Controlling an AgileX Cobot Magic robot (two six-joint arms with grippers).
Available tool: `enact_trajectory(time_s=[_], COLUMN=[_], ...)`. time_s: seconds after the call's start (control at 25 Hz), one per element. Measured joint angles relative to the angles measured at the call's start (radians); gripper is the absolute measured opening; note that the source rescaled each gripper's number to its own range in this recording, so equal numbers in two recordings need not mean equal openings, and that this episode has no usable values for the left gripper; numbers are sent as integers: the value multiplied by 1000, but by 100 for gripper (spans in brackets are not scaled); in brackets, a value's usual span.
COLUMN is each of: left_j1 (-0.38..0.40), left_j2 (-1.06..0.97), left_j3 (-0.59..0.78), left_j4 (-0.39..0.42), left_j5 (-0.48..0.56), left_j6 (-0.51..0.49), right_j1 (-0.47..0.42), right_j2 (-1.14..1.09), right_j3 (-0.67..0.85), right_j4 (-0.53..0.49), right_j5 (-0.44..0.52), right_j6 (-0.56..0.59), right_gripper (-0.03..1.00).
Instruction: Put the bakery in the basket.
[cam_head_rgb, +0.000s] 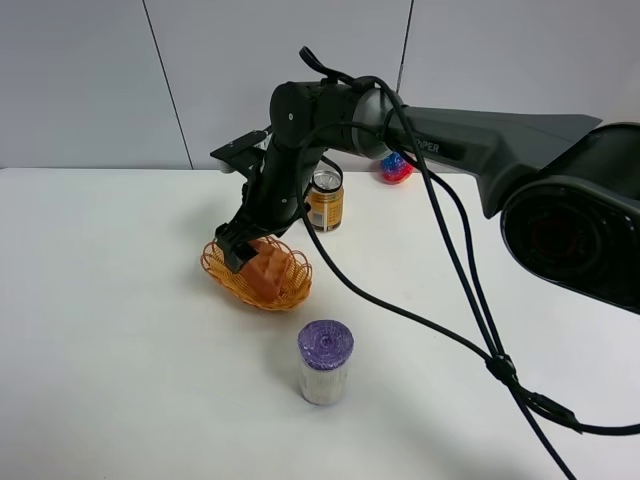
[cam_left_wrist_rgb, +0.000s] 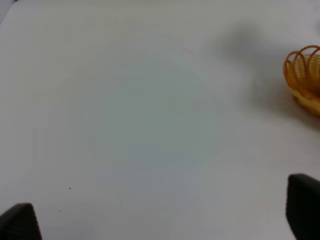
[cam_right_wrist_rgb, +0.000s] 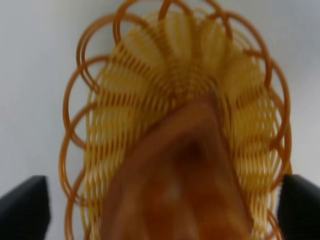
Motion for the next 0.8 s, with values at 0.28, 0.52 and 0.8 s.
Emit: enact_trajectory(time_s=[0.28, 0.52, 0.8], left_j1=[0, 0, 0], left_j2=[0, 0, 0], left_j3=[0, 0, 0], left_j4=[0, 0, 0], left_j5=[0, 0, 0], left_j6=[0, -1, -1], right_j1=[0, -64, -190], right_j2=[-54, -304, -598], right_j3=[-23, -30, 9], right_j4=[-4, -100, -283], right_j5=[-16, -11, 110], right_j6=[1, 71, 167], right_gripper=[99, 99, 99])
